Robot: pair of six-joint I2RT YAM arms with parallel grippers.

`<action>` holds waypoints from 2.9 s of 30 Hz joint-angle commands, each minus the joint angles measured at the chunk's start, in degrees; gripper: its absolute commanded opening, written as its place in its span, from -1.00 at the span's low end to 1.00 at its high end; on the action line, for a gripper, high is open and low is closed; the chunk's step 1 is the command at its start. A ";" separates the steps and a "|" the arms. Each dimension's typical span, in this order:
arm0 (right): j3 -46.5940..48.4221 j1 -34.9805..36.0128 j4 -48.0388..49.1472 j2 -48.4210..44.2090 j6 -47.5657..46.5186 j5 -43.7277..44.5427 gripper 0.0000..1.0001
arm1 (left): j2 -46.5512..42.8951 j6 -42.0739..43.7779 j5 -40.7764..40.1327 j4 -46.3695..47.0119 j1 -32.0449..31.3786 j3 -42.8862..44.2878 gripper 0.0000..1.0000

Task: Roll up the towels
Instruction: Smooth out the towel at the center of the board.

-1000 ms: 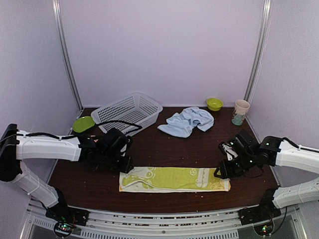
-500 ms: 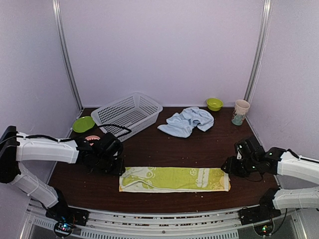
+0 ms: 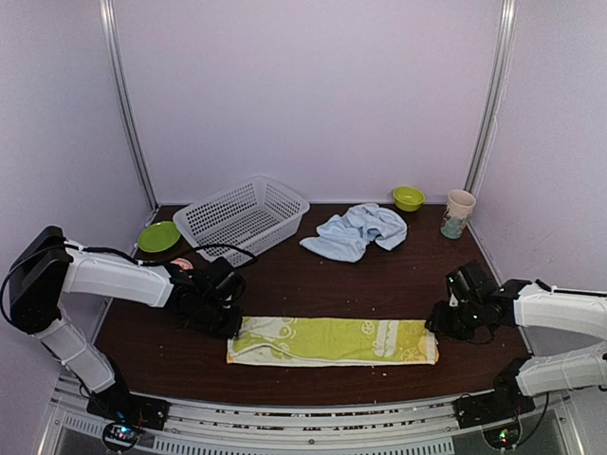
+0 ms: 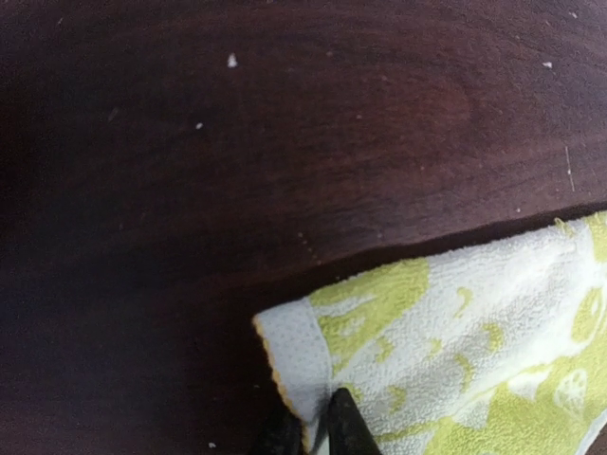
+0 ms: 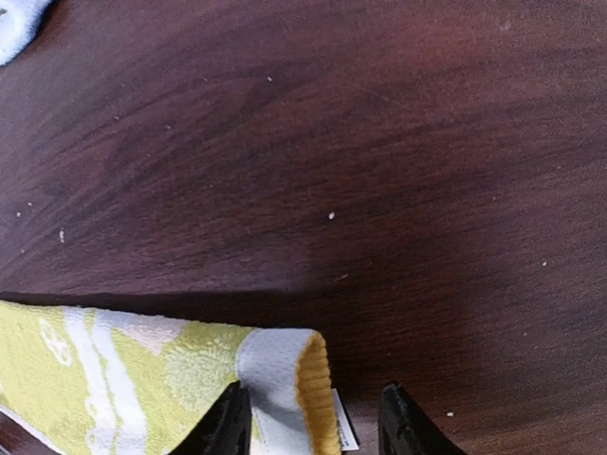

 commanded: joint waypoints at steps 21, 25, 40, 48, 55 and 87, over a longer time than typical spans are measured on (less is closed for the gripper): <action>21.91 -5.40 -7.42 22.21 -12.65 4.82 -0.87 | 0.94 4.14 -3.06 -2.19 0.91 -1.32 -1.00; 18.95 -5.40 -7.08 15.12 -10.75 0.56 -0.15 | -1.17 3.55 -2.94 -1.69 0.86 -2.76 -1.00; 5.45 -5.43 3.11 12.00 -3.60 -13.20 -0.39 | 0.69 4.54 -1.67 -1.26 0.90 -0.66 -1.00; 10.56 -5.40 -2.68 13.25 -7.95 -2.81 -1.00 | 1.05 4.69 -1.32 -1.17 0.89 -1.52 -1.00; 18.40 -5.53 -7.10 19.70 -13.52 4.71 -1.00 | 1.37 5.10 -1.40 -1.10 0.90 -2.16 -1.00; 14.02 4.62 -2.47 15.55 -6.78 -6.57 -0.23 | 0.10 5.21 1.16 -8.27 -8.76 10.64 -0.26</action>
